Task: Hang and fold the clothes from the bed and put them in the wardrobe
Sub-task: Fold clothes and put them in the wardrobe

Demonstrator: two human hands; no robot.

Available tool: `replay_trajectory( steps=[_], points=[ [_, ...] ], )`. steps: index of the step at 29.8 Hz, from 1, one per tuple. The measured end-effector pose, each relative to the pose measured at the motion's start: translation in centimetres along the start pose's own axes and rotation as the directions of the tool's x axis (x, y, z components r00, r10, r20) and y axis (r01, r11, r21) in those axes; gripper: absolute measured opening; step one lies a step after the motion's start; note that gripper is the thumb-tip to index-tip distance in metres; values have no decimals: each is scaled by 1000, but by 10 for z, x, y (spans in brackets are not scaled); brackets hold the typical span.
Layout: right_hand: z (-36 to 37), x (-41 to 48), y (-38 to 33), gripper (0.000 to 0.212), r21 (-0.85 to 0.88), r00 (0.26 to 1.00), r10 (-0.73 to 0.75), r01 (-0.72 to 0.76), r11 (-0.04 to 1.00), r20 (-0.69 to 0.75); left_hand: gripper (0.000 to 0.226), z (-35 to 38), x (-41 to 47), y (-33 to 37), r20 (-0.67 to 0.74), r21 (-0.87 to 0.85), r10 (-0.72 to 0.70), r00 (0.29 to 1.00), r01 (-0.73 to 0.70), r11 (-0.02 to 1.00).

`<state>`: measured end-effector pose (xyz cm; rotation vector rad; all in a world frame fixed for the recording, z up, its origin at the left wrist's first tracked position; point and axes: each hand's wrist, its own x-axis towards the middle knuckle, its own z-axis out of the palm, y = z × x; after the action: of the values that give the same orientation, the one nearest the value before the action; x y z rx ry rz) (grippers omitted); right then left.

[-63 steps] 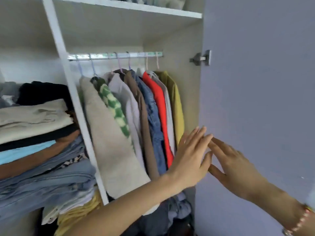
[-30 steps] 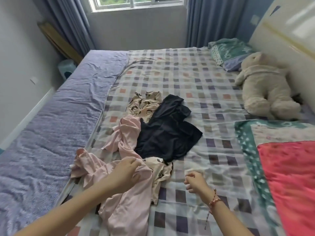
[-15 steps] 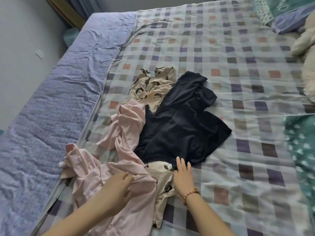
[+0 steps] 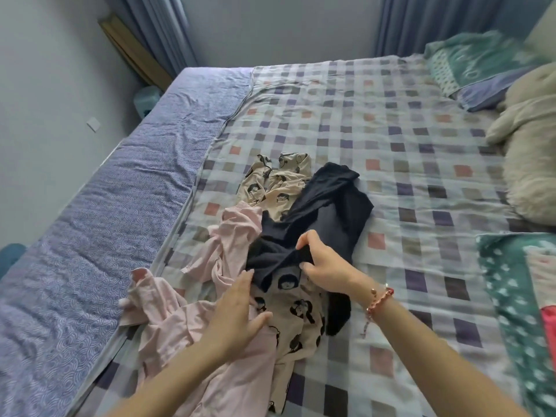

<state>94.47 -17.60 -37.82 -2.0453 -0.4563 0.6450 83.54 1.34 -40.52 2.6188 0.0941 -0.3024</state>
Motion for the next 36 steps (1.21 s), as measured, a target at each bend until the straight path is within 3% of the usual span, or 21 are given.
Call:
replay_trajectory(
  steps=[3,5,9,10,13,16,20,24,28,30,33,34,36],
  points=[
    [-37,-34,-58,28,35,996,-86,85,996,24,87,-11,9,41,-194,-103,4,981,-24,994],
    [-61,-66,-104,30,62,989,-146,146,987,-12,75,-30,7,65,-293,-173,-28,956,-24,985],
    [-100,-118,-166,36,109,984,-169,173,979,-53,13,-44,-1,94,-262,-262,34,965,-105,960],
    [-107,-129,-176,37,106,984,-165,171,980,-64,7,-48,-9,101,-249,-275,57,967,-127,953],
    [-131,-166,-205,42,-6,985,-142,142,990,-95,29,-71,-26,111,-253,-297,43,966,-120,947],
    [-154,-195,-221,49,-125,991,-44,28,992,-129,30,-117,-27,107,-269,-308,32,963,-118,944],
    [-174,-230,-240,16,-337,938,-35,-89,937,-345,12,-192,-49,123,-293,-317,241,925,-332,888],
    [-182,-266,-256,8,-344,833,-9,-219,913,-553,23,-254,-91,140,-293,-183,481,827,-542,820],
    [-181,-285,-273,16,-334,775,-20,-248,909,-632,20,-303,-94,144,-265,-21,576,773,-602,798],
    [-176,-294,-278,17,-326,747,-45,-233,916,-663,18,-320,-85,135,-231,102,549,803,-541,835],
    [-168,-302,-279,15,-309,800,1,-233,922,-599,21,-326,-77,126,-228,268,419,879,-358,895],
    [-167,-301,-277,15,-343,823,34,-273,899,-568,23,-325,-79,125,-249,341,391,886,-298,892],
    [-169,-295,-269,18,-468,824,63,-381,798,-563,25,-319,-85,127,-333,520,435,837,-222,825]
  ],
)
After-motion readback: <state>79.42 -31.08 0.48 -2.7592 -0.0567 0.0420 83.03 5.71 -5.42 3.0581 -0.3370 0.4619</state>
